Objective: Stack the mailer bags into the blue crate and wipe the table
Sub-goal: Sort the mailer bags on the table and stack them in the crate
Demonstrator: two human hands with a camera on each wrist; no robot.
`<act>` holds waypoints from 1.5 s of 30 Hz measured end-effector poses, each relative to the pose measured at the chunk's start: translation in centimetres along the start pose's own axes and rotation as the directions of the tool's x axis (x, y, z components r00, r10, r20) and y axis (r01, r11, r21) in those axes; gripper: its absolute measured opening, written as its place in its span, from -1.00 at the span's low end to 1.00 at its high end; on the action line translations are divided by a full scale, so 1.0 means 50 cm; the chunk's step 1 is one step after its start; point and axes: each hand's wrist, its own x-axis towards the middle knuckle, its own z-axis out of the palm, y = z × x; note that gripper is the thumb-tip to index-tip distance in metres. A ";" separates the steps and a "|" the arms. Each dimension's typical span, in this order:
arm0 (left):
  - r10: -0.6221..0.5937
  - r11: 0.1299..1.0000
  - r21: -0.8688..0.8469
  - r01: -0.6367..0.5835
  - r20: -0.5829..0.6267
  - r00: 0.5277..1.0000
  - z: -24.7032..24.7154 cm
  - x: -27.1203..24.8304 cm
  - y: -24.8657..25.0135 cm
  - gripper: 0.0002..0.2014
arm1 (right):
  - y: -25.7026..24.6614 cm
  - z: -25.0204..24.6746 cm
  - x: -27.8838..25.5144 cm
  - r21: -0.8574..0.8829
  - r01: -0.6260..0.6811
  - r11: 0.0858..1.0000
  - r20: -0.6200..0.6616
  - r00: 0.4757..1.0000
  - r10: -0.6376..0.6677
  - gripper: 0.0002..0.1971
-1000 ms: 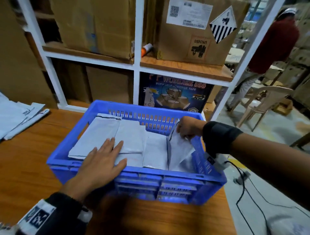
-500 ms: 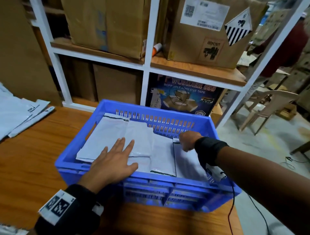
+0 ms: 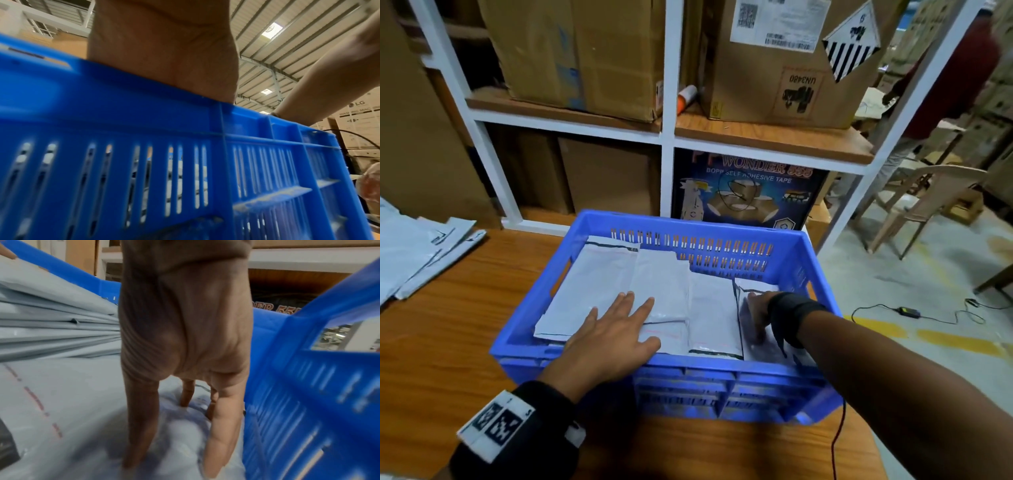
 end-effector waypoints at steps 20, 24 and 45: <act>0.011 0.992 -0.123 -0.039 -0.216 0.976 0.002 0.013 -0.006 -0.23 | -0.109 -0.154 -0.231 0.121 0.272 0.955 -0.440 0.877 -0.194 -0.38; -0.006 0.945 -0.314 -0.094 -0.305 0.952 -0.008 0.019 -0.015 -0.25 | -0.138 -0.117 -0.287 0.046 0.331 0.942 -0.516 0.816 -0.262 -0.27; -0.102 0.960 -0.256 -0.116 -0.699 0.708 0.013 -0.525 -0.498 -0.32 | -0.760 0.339 -0.400 0.086 0.855 0.511 -0.955 0.218 -0.203 -0.22</act>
